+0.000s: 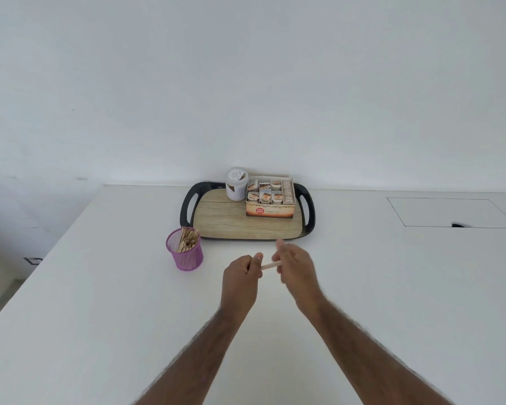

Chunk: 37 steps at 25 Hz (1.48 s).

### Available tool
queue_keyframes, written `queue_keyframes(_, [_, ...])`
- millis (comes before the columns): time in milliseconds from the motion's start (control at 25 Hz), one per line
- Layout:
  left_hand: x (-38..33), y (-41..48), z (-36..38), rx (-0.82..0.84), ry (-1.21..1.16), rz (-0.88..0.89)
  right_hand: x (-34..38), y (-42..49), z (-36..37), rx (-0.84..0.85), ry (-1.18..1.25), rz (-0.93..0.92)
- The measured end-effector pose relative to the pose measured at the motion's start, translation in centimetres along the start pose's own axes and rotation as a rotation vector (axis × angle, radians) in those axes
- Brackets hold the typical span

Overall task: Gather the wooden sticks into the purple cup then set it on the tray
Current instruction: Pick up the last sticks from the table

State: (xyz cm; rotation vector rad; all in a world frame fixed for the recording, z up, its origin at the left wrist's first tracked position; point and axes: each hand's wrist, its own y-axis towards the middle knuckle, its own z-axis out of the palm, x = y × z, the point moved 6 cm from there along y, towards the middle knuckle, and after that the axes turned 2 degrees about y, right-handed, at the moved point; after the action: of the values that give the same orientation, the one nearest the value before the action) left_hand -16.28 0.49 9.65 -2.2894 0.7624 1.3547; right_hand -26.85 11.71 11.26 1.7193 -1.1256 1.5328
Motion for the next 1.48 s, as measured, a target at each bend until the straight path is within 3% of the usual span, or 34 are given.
queue_keyframes(120, [-0.5,0.1,0.2,0.008,-0.033,0.029,0.3,-0.6,1.2,0.040,-0.206,-0.101])
queue_keyframes(280, [0.6,0.7,-0.8,0.088,-0.497,-0.185,-0.4,-0.2,-0.3,0.027,0.048,0.017])
queue_keyframes(480, [0.2,0.6,0.8,0.302,-0.771,-0.267,-0.7,-1.8,1.7,0.114,-0.010,-0.016])
queue_keyframes(720, [1.2,0.7,0.4,0.351,-0.424,-0.208,-1.0,-0.1,-0.5,-0.034,0.058,0.011])
queue_keyframes(1000, [2.5,1.3,-0.1,0.236,-0.462,-0.208,-2.4,1.0,-0.7,0.091,0.207,0.130])
queue_keyframes(1240, [4.6,1.6,-0.9,0.150,-0.467,-0.236,-2.5,1.7,-1.3,0.176,0.184,0.142])
queue_keyframes(1480, [5.7,1.4,-1.1,0.127,-0.517,-0.165,-1.7,2.5,-0.1,0.153,0.096,0.088])
